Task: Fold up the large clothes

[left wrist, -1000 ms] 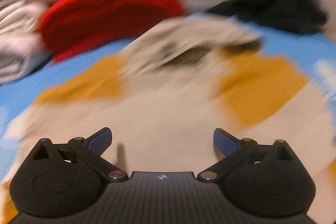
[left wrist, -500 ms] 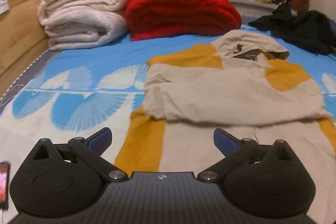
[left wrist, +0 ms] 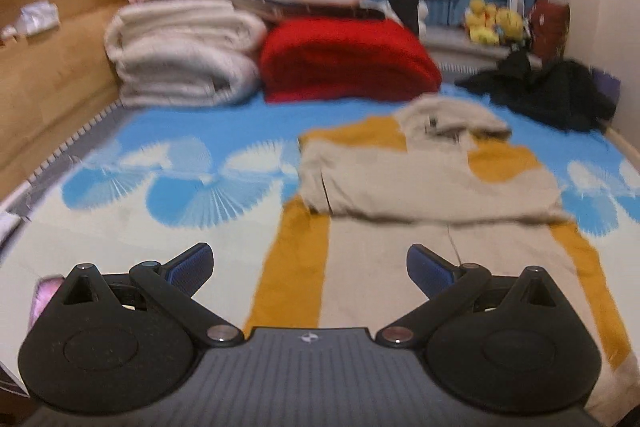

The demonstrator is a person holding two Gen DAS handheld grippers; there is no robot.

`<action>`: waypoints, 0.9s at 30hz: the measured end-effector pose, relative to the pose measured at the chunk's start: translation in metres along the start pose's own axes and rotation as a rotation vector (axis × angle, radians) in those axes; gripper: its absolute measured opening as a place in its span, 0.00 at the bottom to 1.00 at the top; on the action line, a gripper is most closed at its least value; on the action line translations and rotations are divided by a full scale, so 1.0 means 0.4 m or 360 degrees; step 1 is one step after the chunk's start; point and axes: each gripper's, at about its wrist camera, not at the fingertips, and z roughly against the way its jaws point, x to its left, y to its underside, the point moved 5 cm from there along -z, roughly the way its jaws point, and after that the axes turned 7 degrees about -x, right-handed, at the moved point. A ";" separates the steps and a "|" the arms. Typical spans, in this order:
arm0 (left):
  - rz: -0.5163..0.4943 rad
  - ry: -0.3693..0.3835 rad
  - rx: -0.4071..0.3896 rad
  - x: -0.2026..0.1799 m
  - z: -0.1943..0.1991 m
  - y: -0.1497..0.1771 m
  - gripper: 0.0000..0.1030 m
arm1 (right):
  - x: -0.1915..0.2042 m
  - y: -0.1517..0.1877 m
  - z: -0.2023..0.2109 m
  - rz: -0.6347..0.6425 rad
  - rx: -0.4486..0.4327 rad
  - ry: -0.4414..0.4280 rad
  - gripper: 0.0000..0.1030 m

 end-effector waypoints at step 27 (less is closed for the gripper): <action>0.0093 0.0161 -0.0001 -0.212 -0.733 -0.460 1.00 | -0.295 -0.498 -0.713 -0.0474 -0.0113 0.0191 0.99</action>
